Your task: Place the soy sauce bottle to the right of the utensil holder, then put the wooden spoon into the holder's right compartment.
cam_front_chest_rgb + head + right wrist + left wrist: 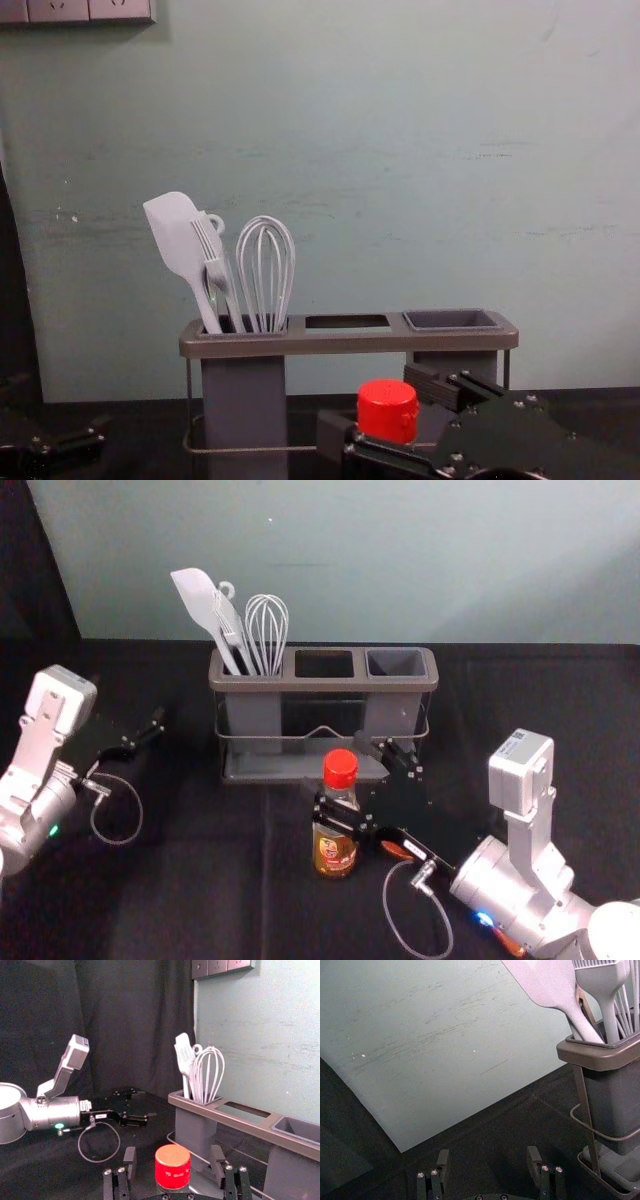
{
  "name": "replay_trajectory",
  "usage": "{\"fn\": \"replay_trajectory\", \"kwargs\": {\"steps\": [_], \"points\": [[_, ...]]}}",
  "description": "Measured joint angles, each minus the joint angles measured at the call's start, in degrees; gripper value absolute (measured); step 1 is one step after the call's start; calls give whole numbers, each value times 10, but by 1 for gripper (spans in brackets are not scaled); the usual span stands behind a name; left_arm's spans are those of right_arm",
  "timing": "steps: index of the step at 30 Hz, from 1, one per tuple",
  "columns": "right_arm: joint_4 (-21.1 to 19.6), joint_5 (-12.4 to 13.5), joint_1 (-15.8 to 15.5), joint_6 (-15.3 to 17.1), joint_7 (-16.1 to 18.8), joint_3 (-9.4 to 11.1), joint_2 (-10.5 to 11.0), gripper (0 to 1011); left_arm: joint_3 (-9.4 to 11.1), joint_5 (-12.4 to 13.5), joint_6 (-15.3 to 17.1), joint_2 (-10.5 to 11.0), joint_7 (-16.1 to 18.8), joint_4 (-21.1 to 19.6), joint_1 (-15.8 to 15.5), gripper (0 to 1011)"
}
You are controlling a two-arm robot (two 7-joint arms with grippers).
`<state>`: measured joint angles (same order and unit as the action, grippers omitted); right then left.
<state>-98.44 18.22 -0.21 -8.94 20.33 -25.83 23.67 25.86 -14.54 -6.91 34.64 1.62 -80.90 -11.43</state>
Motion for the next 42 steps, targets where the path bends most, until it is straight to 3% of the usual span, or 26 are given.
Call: {"fn": "replay_trajectory", "kwargs": {"steps": [14,17,19,30,38,42], "points": [[-1,0,-15,1,16,19,-18,595,0,0,0,0,0,0,0,1000],[-1,-3,-16,3,19,21,-21,449,0,0,0,0,0,0,0,1000],[-1,-4,-17,4,22,23,-22,404,0,0,0,0,0,0,0,1000],[-40,7,-39,-13,31,44,-19,375,0,0,0,0,0,0,0,1000],[-80,21,-71,-27,22,90,-2,375,0,0,0,0,0,0,0,1000],[-91,26,-91,-31,9,128,7,375,0,0,0,0,0,0,0,1000]]}}
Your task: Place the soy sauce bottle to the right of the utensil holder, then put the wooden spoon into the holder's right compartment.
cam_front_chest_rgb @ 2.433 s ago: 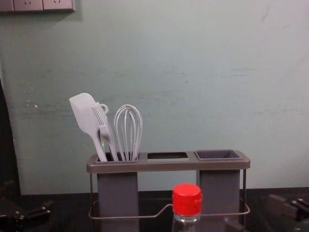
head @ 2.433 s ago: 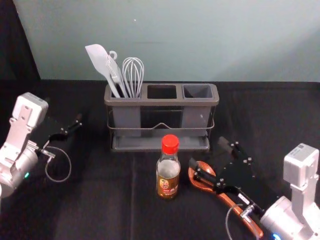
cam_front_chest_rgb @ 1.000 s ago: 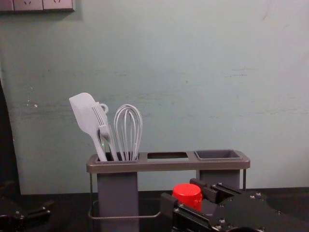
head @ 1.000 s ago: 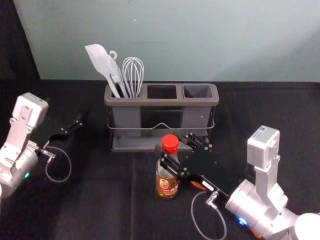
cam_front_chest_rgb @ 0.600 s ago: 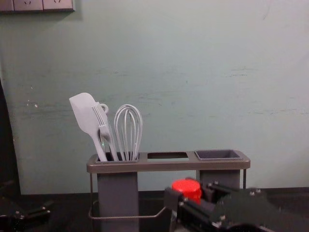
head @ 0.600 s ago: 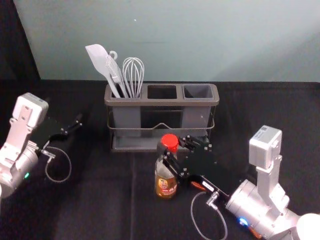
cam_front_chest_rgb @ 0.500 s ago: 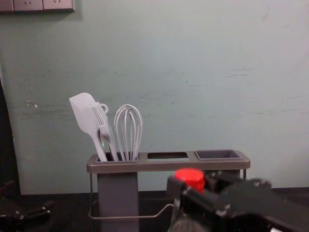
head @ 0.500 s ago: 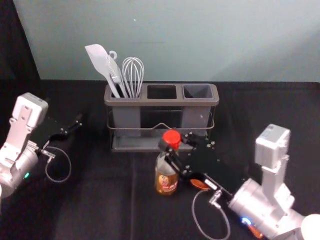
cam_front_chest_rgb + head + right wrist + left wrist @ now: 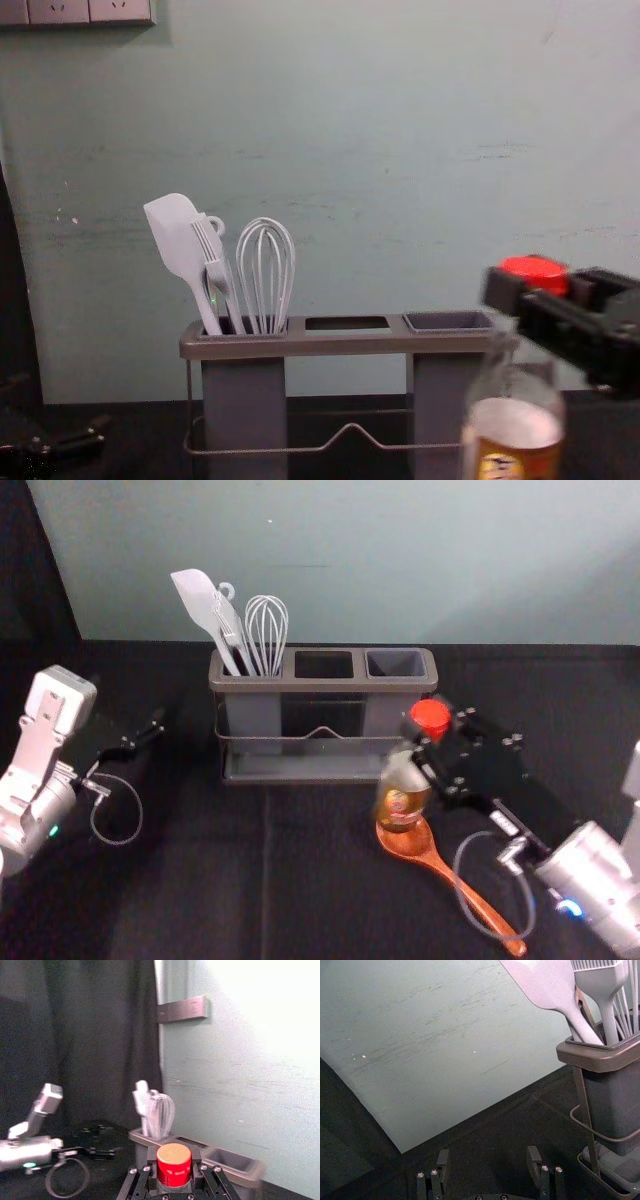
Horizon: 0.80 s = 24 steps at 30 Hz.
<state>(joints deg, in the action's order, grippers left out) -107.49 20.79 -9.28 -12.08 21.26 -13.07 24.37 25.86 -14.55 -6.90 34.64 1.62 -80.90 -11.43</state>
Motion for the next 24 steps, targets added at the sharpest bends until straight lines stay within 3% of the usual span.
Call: {"fn": "replay_trajectory", "kwargs": {"steps": [10,16,24], "points": [[28,8,-10,-1,-14,59,2,375,0,0,0,0,0,0,0,1000],[53,15,-1,-7,-11,75,-4,375,0,0,0,0,0,0,0,1000],[106,29,40,-7,9,81,-9,375,0,0,0,0,0,0,0,1000]]}}
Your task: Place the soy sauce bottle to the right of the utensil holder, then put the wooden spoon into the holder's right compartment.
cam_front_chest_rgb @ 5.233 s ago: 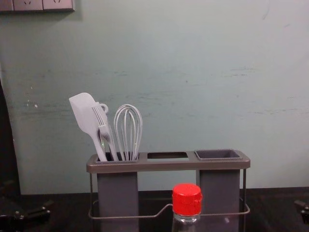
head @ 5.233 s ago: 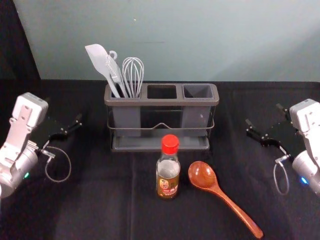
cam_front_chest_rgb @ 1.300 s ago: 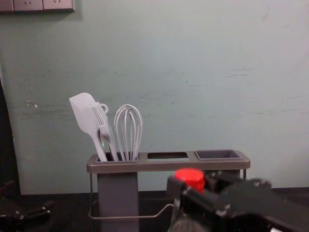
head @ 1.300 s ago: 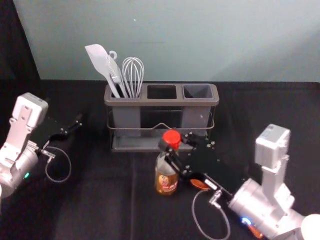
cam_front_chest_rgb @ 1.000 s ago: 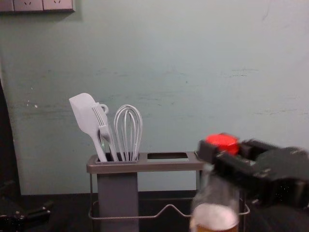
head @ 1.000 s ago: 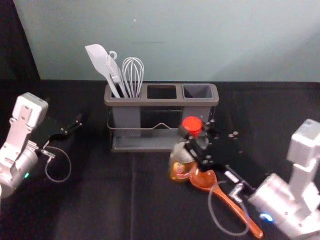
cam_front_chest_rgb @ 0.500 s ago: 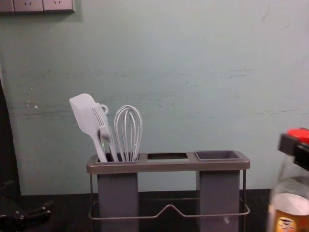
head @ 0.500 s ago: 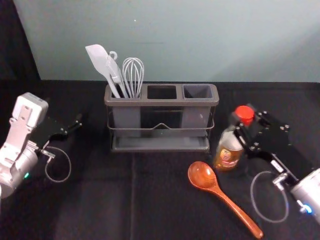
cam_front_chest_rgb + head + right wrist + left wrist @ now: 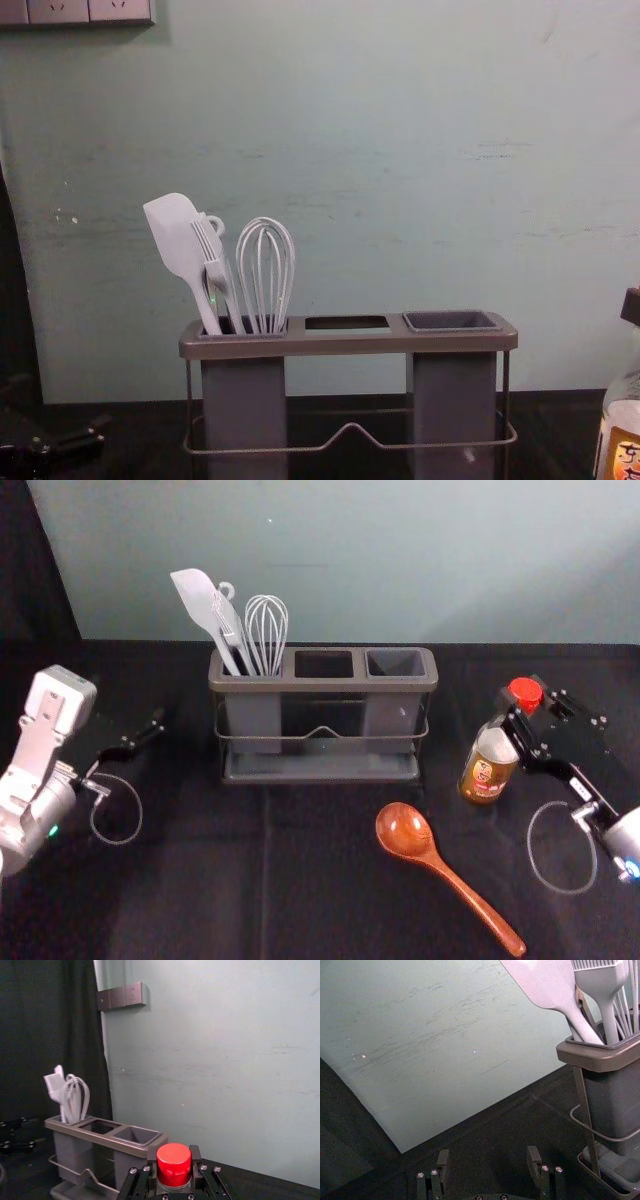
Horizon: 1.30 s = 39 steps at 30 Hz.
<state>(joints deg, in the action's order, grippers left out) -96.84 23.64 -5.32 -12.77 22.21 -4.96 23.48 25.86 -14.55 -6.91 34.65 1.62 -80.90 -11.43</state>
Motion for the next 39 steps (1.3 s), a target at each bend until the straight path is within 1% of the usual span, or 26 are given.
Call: {"fn": "replay_trajectory", "kwargs": {"steps": [2,5,6,7,9,13,16,19,29,37,39], "points": [[12,5,10,0,6,0,-1,375,0,0,0,0,0,0,0,1000],[45,19,39,-1,23,-3,-4,375,0,0,0,0,0,0,0,1000],[45,19,39,-1,23,-3,-4,375,0,0,0,0,0,0,0,1000],[58,24,51,-2,29,-6,-5,375,0,0,0,0,0,0,0,1000],[70,27,62,-2,34,-9,-6,375,0,0,0,0,0,0,0,1000],[107,38,94,0,47,-19,-11,375,0,0,0,0,0,0,0,1000],[126,41,110,0,53,-26,-14,375,0,0,0,0,0,0,0,1000],[158,45,133,-6,64,-36,-19,375,0,0,0,0,0,0,0,1000],[218,48,177,-24,75,-52,-33,375,0,0,0,0,0,0,0,1000],[251,47,201,-32,84,-62,-40,375,0,0,0,0,0,0,0,1000],[253,47,203,-32,84,-63,-41,375,0,0,0,0,0,0,0,1000]]}}
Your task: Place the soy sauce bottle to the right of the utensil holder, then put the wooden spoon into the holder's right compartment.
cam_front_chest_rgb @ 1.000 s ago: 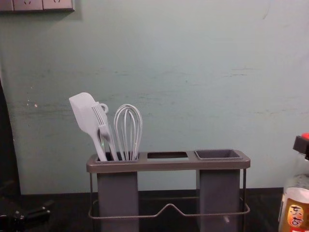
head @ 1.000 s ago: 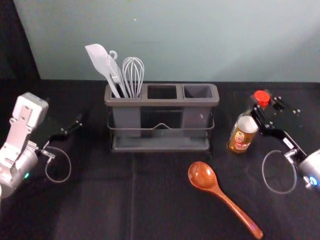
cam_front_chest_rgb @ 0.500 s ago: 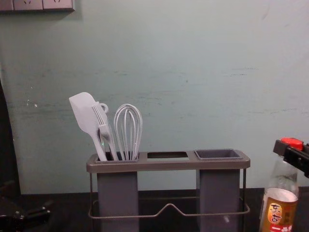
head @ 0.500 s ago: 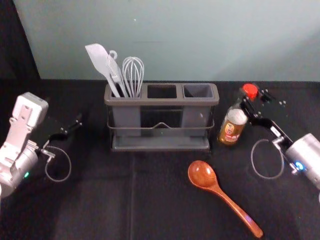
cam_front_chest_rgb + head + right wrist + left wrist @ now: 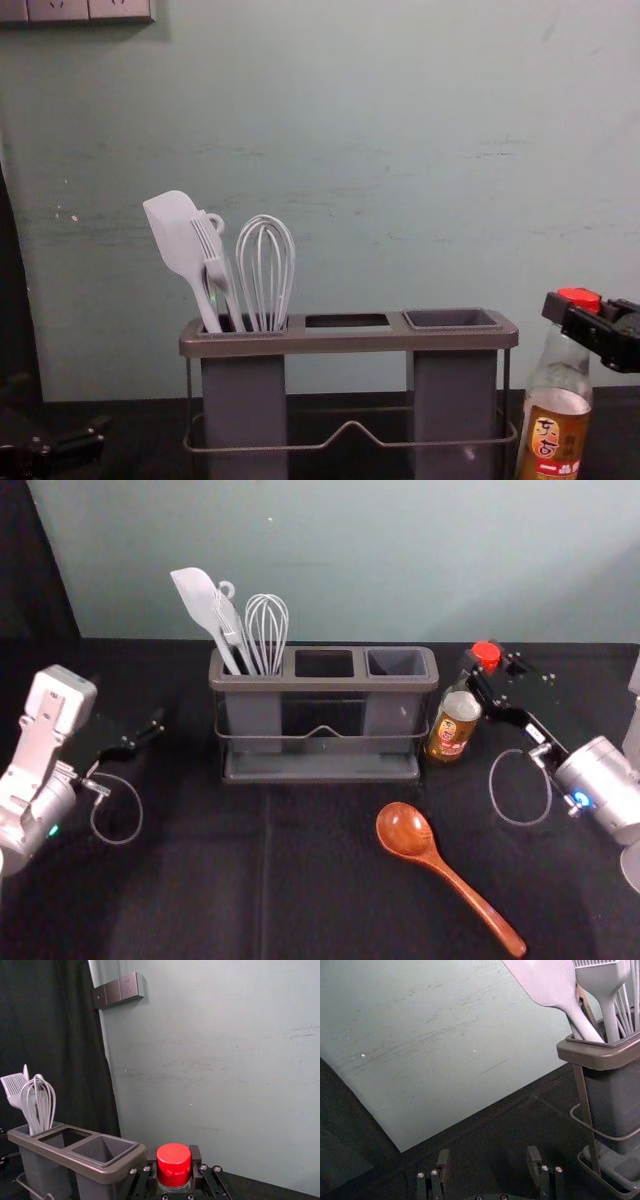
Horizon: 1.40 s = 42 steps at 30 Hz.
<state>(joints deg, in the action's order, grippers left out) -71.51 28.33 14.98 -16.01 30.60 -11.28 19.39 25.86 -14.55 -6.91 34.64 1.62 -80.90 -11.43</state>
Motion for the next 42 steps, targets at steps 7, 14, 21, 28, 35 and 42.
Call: {"fn": "replay_trajectory", "kwargs": {"steps": [7,14,21,28,35,42], "points": [[16,-8,11,-5,0,-6,-5,375,0,0,0,0,0,0,0,1000],[19,-15,13,-8,-2,-9,-6,520,0,0,0,0,0,0,0,1000],[-13,-41,2,-9,-18,-11,6,744,0,0,0,0,0,0,0,1000],[-83,-79,-28,4,-53,-7,21,939,0,0,0,0,0,0,0,1000],[-174,-104,-84,41,-86,0,33,1000,0,0,0,0,0,0,0,1000],[-232,-112,-126,59,-89,-2,39,1000,0,0,0,0,0,0,0,1000]]}}
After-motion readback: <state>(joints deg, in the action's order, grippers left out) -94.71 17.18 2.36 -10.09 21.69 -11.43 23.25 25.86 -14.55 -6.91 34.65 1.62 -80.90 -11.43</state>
